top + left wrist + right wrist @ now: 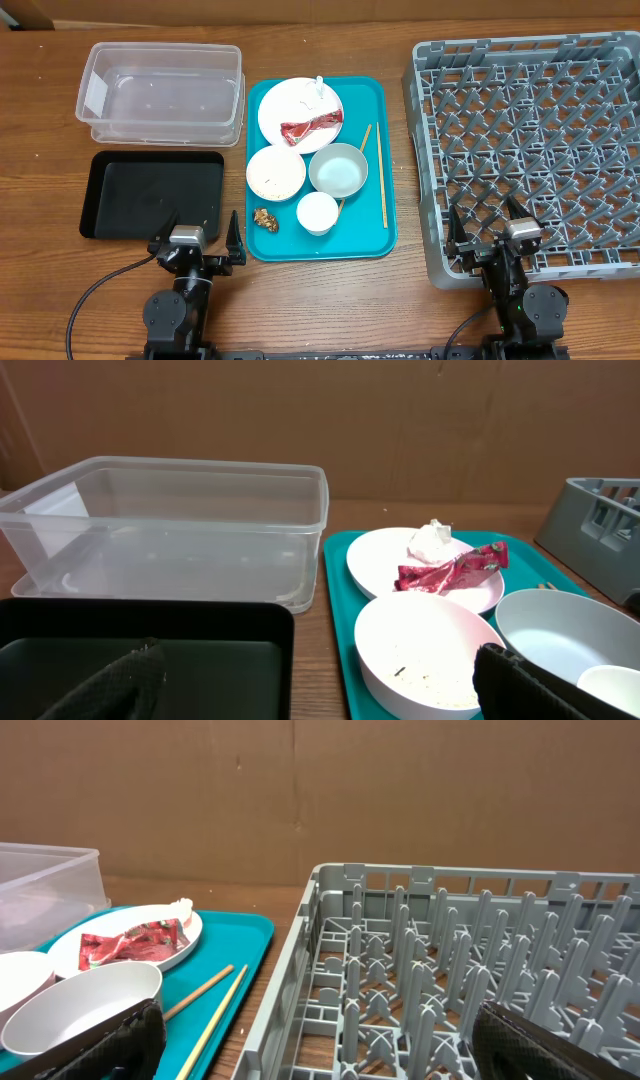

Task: Sort waste into correct bins and load items into the dishwasher
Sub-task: 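Raise both grippers from rest toward the teal tray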

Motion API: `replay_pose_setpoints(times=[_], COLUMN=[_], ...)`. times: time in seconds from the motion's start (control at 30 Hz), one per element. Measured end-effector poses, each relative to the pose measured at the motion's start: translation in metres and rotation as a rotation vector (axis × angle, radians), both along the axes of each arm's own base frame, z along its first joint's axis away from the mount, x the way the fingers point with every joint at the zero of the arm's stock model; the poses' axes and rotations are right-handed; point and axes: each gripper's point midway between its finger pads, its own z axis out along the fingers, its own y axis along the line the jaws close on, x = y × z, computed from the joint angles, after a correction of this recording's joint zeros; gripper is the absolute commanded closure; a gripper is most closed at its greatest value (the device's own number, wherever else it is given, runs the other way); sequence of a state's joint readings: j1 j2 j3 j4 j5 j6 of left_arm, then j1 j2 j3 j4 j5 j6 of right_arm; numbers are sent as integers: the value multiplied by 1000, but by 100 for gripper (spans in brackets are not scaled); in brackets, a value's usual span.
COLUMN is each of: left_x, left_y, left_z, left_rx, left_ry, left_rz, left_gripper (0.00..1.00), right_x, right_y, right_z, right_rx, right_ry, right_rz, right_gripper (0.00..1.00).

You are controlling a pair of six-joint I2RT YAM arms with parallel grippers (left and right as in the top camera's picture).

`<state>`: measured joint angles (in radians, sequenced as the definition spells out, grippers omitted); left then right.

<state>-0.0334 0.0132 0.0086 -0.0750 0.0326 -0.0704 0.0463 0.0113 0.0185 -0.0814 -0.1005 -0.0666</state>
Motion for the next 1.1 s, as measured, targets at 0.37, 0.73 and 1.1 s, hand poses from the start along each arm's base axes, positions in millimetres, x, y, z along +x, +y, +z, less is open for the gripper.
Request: replay_pose_setpoints(times=[0.37, 0.73, 1.1], left_x=[0, -7, 29], left_y=[0, 1, -9], left_z=[0, 17, 54], left_rx=[-81, -98, -91], left_ry=[7, 129, 384], left_rz=[9, 18, -23], left_gripper=[0, 0, 0], right_x=[1, -5, 16], right_y=[-7, -11, -2], right_z=[-3, 43, 54], right_rx=[196, 239, 222], right_ry=[42, 106, 431], right_rz=[-47, -76, -72], right_gripper=[0, 0, 0])
